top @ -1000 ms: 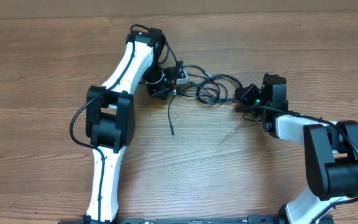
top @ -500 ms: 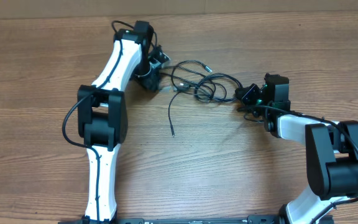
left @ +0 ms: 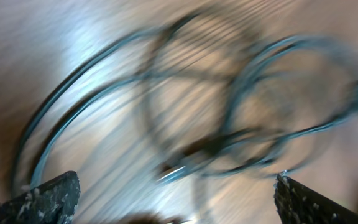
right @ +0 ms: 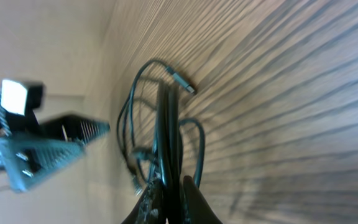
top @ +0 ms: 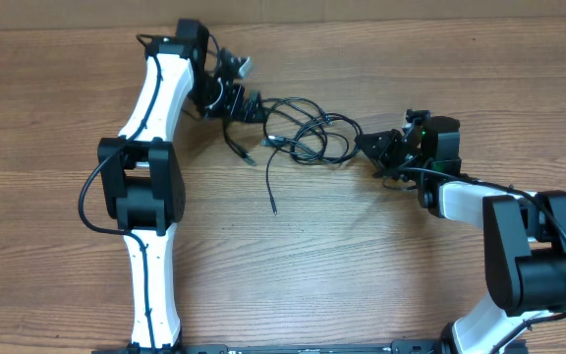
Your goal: Untangle cables
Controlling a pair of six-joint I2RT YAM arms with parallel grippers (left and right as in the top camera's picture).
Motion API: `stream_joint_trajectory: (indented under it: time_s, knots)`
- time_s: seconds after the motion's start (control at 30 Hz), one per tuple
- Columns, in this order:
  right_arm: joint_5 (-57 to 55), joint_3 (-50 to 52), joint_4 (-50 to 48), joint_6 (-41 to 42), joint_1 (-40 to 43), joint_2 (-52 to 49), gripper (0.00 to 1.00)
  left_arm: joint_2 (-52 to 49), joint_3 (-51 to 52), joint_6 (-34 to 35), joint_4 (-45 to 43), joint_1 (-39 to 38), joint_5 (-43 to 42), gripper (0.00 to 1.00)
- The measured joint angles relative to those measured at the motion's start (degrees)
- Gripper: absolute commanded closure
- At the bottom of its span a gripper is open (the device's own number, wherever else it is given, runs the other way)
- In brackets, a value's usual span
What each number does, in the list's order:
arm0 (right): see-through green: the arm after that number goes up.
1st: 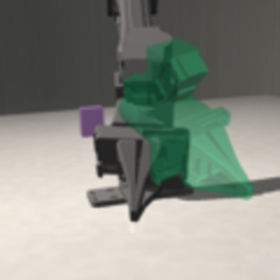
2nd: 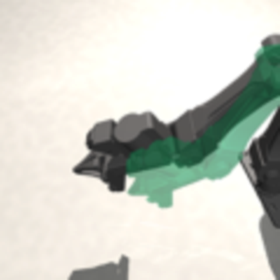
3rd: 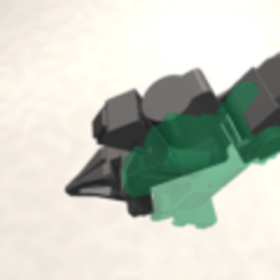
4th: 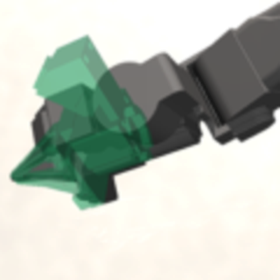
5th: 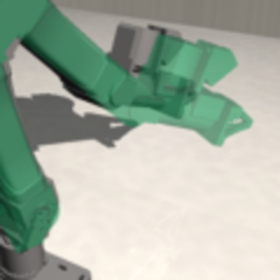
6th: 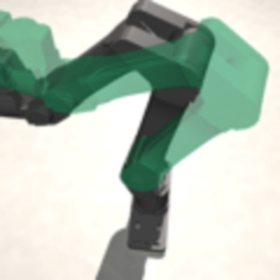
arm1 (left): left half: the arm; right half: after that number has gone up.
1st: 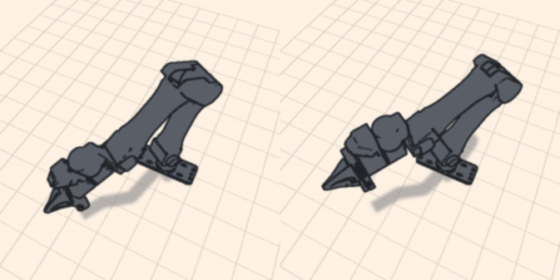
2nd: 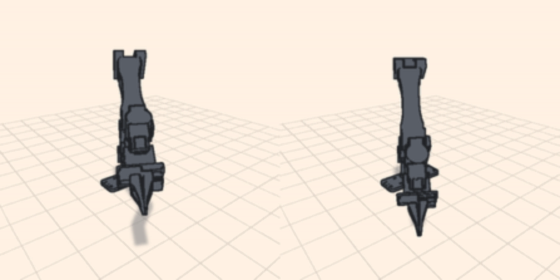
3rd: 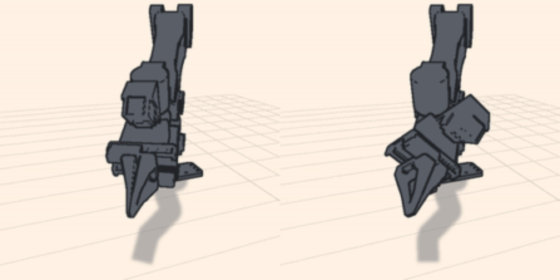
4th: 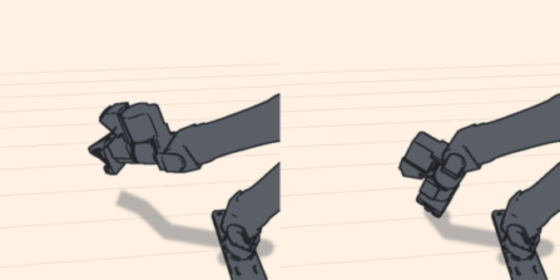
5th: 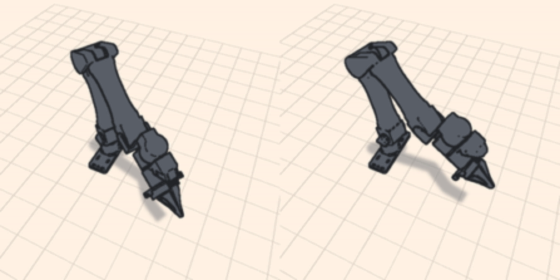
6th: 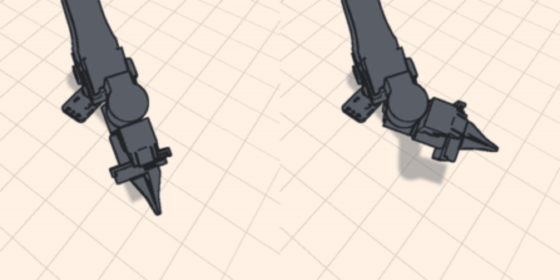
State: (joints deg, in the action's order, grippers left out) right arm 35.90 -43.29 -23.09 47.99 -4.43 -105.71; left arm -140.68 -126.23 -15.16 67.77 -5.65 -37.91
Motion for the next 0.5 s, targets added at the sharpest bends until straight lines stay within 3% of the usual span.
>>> stream_joint_trajectory:
  time_s: [0.2, 0.23, 0.27, 0.3, 0.33, 0.5]
  knots:
    - [2.8, 0.0, 2.1, 0.0, 0.0, 0.0, 0.96, 0.0, -0.6, 0.0, -1.8, -1.1, -11.4, 0.0]
    - [2.9, 0.0, 2.3, 0.0, 0.0, 0.0, 0.96, 0.0, -0.6, 0.0, -1.9, -1.1, -11.6, 0.05]
    - [2.9, 0.0, 3.1, 0.0, 0.1, 0.0, 0.96, 0.0, -0.6, 0.0, -1.8, -1.1, -12.0, 0.34]
    - [3.0, 0.0, 3.9, -0.1, 0.1, 0.0, 0.96, 0.0, -0.6, -0.1, -1.8, -1.4, -12.3, 0.71]
    - [3.0, 0.0, 4.9, 0.0, 0.2, 0.0, 0.96, 0.0, -0.6, 0.0, -1.6, -1.5, -12.5, 0.96]
    - [2.4, 0.0, 7.8, 0.0, 0.2, 0.0, 0.96, 0.0, -0.6, 0.0, -1.6, -1.9, -12.9, 0.96]
